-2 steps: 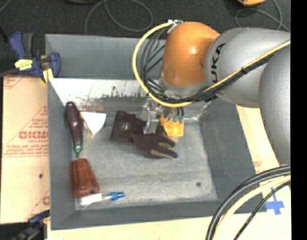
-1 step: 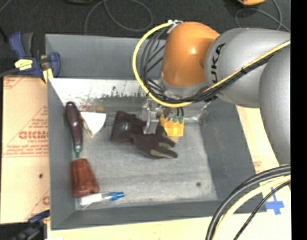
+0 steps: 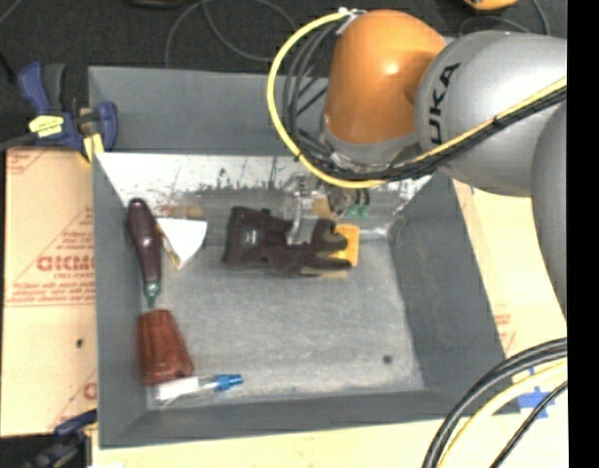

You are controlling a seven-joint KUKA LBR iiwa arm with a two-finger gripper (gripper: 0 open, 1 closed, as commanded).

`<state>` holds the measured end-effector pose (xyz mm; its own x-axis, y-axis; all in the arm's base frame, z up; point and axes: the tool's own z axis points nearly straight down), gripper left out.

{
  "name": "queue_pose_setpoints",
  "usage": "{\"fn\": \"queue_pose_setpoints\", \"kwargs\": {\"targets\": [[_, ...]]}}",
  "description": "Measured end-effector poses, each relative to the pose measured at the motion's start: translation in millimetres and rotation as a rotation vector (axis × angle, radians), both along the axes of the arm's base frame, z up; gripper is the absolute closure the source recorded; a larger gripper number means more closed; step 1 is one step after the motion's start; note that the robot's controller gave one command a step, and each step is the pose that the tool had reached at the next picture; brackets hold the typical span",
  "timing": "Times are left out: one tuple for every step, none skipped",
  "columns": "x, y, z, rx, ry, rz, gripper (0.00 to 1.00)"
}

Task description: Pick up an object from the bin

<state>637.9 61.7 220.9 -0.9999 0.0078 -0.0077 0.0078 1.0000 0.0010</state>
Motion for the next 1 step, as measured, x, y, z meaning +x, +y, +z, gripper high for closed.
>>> {"fn": "queue_pose_setpoints", "kwargs": {"targets": [[6.1, -8.1, 162.9, -0.001, -0.011, 0.02, 1.0]]}}
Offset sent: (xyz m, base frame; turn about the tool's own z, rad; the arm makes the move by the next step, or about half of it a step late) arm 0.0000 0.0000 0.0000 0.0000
